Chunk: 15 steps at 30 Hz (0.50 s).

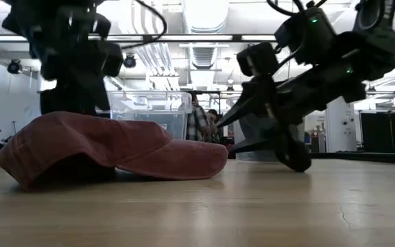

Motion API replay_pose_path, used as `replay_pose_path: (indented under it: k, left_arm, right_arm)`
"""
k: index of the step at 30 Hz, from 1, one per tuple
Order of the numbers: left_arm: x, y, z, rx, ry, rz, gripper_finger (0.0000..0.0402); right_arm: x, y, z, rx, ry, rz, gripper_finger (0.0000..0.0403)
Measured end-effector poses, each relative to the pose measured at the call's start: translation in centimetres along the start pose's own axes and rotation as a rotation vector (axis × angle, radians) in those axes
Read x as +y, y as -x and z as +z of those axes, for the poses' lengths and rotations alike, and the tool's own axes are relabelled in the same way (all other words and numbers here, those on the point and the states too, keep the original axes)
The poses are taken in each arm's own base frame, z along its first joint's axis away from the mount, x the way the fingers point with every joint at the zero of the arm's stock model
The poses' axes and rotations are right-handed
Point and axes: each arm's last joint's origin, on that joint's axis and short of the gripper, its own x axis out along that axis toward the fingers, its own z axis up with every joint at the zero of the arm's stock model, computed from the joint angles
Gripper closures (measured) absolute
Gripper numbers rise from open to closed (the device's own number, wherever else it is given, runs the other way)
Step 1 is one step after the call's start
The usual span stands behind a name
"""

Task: Pick and place caps into container
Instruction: Put the dark red cap into the left transparent container

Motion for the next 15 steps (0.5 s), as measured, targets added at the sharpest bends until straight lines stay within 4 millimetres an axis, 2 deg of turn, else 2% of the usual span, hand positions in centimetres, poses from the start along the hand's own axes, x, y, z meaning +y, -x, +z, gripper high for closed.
replay_pose_path:
  k: [8, 15]
  left_arm:
    - [0.9, -2.4, -0.6, 0.03, -0.035, 0.088, 0.0207]
    - [0.9, -4.0, -0.7, 0.057, -0.036, 0.128, 0.0207]
  right_arm:
    - [0.7, -1.6, 0.6, 0.016, 0.012, 0.024, 0.0216]
    - [0.9, -2.4, 0.6, 0.056, 0.048, -0.086, 0.0216]
